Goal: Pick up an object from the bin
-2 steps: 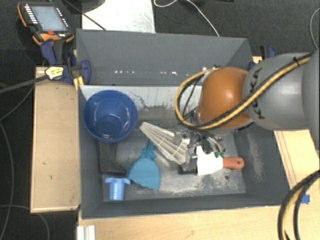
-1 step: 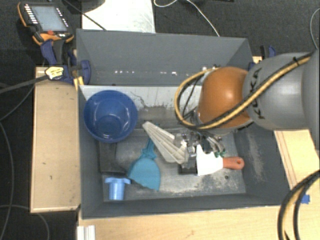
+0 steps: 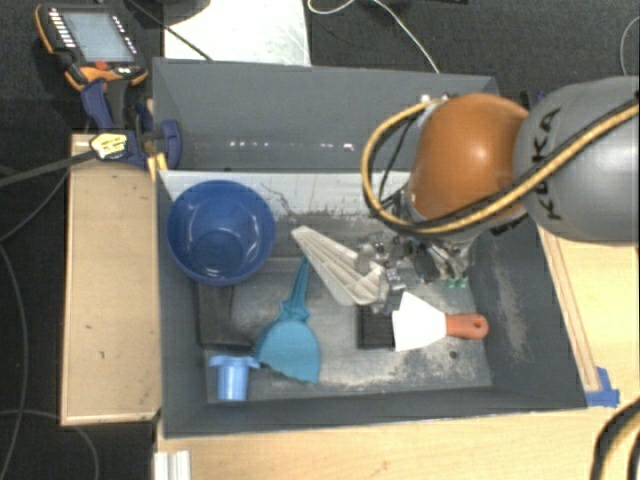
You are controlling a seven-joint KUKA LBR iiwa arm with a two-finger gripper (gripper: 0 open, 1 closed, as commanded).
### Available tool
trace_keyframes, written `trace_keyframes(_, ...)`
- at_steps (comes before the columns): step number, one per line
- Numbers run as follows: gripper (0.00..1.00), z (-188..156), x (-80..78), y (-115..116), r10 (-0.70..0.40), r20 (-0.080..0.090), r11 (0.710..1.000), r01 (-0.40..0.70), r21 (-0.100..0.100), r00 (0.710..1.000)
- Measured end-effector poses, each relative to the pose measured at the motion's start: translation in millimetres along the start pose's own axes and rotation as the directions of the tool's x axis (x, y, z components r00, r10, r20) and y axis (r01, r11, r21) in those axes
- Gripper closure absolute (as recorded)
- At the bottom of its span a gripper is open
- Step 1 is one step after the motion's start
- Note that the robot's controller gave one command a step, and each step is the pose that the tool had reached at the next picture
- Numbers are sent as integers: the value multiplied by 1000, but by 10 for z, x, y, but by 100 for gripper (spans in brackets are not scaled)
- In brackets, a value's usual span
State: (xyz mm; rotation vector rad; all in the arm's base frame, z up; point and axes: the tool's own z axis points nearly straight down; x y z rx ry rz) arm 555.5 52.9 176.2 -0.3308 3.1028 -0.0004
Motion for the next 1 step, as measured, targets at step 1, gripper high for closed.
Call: trace_keyframes(1, 100, -435, 38, -14, 26, -1, 1000, -26, -1, 1000)
